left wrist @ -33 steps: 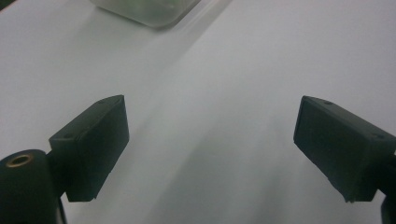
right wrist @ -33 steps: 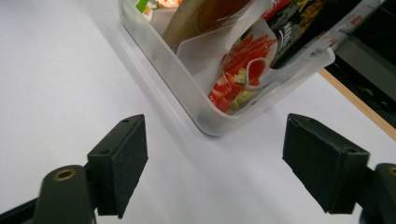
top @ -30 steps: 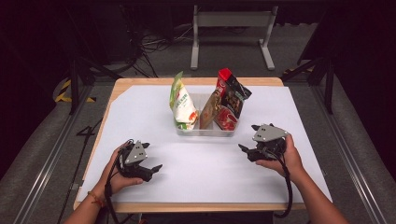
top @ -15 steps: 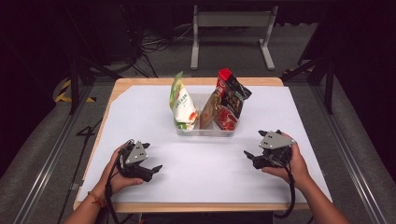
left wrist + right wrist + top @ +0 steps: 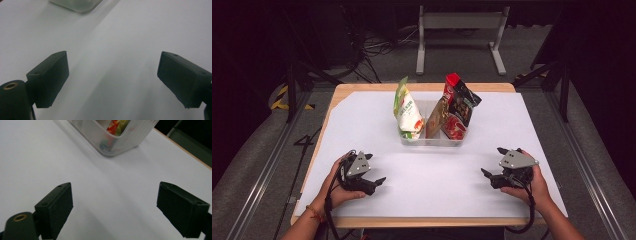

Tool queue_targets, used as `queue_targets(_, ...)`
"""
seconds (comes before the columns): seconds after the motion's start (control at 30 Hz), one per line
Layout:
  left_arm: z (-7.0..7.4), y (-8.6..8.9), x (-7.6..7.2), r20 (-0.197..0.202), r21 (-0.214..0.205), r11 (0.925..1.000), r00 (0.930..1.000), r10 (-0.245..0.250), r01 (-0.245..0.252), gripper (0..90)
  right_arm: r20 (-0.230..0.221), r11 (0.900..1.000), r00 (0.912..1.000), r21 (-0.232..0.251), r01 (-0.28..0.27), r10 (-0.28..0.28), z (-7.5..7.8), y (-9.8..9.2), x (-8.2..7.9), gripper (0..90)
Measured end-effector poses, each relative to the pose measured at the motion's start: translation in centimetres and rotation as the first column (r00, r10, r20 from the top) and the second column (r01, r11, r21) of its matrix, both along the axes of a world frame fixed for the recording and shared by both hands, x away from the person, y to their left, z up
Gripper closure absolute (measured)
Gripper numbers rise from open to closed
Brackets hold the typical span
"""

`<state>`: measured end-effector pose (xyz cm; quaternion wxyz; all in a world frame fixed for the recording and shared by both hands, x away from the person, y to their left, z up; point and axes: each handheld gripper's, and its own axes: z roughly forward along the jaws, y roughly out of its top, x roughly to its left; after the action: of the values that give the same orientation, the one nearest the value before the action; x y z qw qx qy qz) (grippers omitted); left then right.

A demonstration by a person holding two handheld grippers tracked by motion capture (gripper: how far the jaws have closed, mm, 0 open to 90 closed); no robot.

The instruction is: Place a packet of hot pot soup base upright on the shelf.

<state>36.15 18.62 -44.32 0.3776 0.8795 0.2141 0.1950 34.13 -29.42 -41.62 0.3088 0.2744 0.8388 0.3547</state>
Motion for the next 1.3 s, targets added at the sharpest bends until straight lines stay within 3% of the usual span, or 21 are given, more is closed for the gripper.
queue_targets(0.43, 0.0, -0.1, 0.0, 0.003, 0.004, 1.0, 1.0, 0.0, 0.0, 11.0, 0.004, 0.9958, 0.9996, 0.088, 0.027, -0.027, -1.4, -2.2, -1.5, 13.1)
queue_targets(0.8, -0.1, -0.3, 0.0, -0.008, -0.007, 1.0, 1.0, -0.005, 0.004, 11.0, 0.022, 0.9893, 0.998, 0.135, 0.056, -0.059, -2.0, -3.8, -2.4, 12.5)
queue_targets(1.3, 0.0, -0.3, 0.2, -0.017, -0.022, 0.9998, 0.9999, 0.001, -0.002, 10.9, 0.043, 0.9785, 0.9949, 0.19, 0.081, -0.091, -1.8, -4.8, -3.1, 11.5)
